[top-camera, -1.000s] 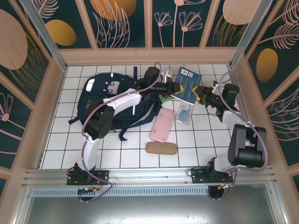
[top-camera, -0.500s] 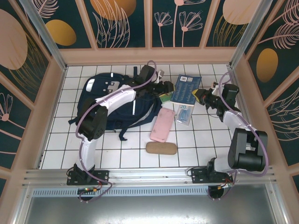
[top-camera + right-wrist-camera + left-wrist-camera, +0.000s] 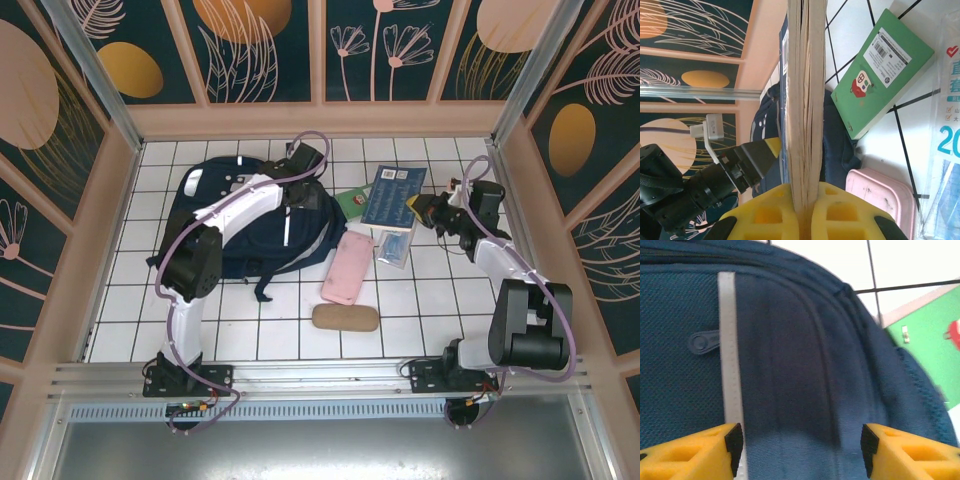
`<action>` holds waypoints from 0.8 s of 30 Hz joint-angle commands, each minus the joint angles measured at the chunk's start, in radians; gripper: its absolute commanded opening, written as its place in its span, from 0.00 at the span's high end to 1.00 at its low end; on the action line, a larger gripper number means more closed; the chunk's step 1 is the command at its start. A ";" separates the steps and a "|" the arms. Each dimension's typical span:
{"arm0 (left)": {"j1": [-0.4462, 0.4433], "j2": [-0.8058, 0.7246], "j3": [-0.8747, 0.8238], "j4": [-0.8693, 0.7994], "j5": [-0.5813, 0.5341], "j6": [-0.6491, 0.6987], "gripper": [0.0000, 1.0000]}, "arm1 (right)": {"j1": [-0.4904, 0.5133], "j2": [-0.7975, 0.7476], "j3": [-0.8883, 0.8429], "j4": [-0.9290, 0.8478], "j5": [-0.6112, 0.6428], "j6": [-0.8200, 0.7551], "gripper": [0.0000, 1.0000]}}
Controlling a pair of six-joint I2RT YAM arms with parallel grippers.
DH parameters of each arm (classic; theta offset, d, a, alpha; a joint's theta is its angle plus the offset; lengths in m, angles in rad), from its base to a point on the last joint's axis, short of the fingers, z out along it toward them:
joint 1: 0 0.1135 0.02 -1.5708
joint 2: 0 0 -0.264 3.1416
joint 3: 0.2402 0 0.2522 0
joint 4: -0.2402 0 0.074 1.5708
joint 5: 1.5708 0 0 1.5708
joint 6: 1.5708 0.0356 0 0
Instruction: Pack the student bag
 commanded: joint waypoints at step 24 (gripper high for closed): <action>-0.056 0.054 0.033 -0.095 -0.168 0.067 1.00 | 0.065 0.049 0.033 0.079 0.023 0.012 1.00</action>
